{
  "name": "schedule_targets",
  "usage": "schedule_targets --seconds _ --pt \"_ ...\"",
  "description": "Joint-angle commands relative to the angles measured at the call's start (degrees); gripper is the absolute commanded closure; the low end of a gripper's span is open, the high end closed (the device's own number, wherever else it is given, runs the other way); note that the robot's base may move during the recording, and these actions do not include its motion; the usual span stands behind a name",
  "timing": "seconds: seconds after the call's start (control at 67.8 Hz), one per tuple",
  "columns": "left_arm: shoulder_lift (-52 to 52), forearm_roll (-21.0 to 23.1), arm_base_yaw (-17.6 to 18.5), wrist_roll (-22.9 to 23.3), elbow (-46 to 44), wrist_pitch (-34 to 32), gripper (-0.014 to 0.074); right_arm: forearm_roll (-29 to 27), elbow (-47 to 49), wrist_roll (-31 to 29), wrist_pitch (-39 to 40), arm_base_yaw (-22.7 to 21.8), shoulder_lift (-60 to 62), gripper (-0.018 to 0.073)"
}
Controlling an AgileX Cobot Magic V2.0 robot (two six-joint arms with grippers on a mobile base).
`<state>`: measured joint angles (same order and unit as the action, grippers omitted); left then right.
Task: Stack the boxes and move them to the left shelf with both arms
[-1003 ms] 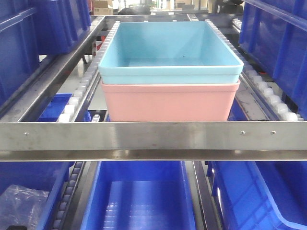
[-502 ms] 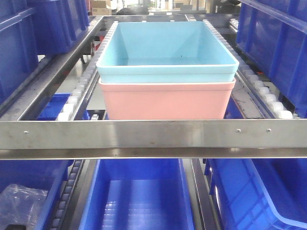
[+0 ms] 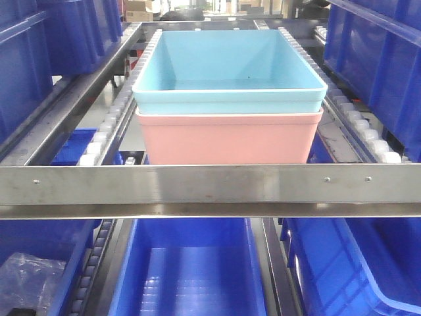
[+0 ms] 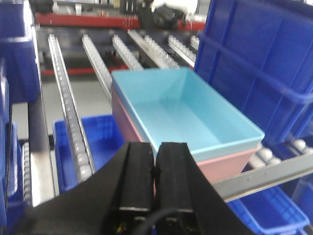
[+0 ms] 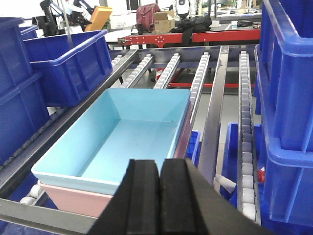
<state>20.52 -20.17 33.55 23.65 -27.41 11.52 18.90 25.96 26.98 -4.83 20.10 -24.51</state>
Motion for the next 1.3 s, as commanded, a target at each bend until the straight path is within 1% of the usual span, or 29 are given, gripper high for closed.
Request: schedule_targets --seconds 0.0,0.502,0.605,0.679,0.738,0.753,0.782,0.797,0.841,0.885,0.974,1.077,1.21,1.284 --pt "-0.59 -0.36 0.19 -0.02 -1.55 -4.47 0.0601 0.82 1.69 -0.67 4.16 -0.09 -0.18 0.0505" --pt "-0.48 -0.36 0.19 -0.02 -1.55 -4.47 0.0601 1.06 1.69 -0.78 3.92 -0.15 -0.12 0.0505" --pt "-0.48 -0.36 0.19 -0.02 -1.55 -4.47 0.0601 1.42 1.28 -1.04 1.04 -2.11 1.25 0.0505" --pt "-0.48 -0.36 0.19 -0.02 -1.55 -4.47 0.0601 0.65 -0.59 -1.12 1.43 -4.36 3.56 0.0505" --pt "-0.48 -0.36 0.19 -0.02 -1.55 -4.47 0.0601 -0.47 -3.59 -4.61 3.21 -7.38 6.54 0.0505" --pt "-0.48 -0.36 0.19 -0.02 -1.55 -4.47 0.0601 -3.22 -6.14 -9.78 5.57 -10.19 8.76 0.0505" --pt "-0.48 -0.36 0.19 -0.02 -1.55 -4.47 0.0601 -7.79 -9.05 -14.15 8.08 -12.26 10.76 0.0505" --pt "-0.48 -0.36 0.19 -0.02 -1.55 -4.47 0.0601 -9.00 -9.78 -15.83 8.63 -12.83 11.33 0.0505" --pt "-0.48 -0.36 0.19 -0.02 -1.55 -4.47 0.0601 -13.13 -12.71 -19.28 10.35 -14.87 13.61 0.0505" --pt "-0.48 -0.36 0.19 -0.02 -1.55 -4.47 0.0601 -15.17 -15.22 -21.02 11.39 -16.30 15.57 0.0505" --pt "-0.48 -0.36 0.19 -0.02 -1.55 -4.47 0.0601 -15.49 -20.08 -21.42 11.88 -18.43 20.31 0.0505" --pt "-0.48 -0.36 0.19 -0.02 -1.55 -4.47 0.0601 -15.49 -24.21 -21.42 11.96 -18.99 25.40 0.0505" --pt "-0.48 -0.36 0.19 -0.02 -1.55 -4.59 0.0601 -15.49 -27.47 -21.36 15.45 -18.99 25.29 0.0505" --pt "-0.48 -0.36 0.19 -0.02 -1.55 -4.59 0.0601 -15.49 -27.58 -21.36 16.39 -18.99 25.29 0.0505"
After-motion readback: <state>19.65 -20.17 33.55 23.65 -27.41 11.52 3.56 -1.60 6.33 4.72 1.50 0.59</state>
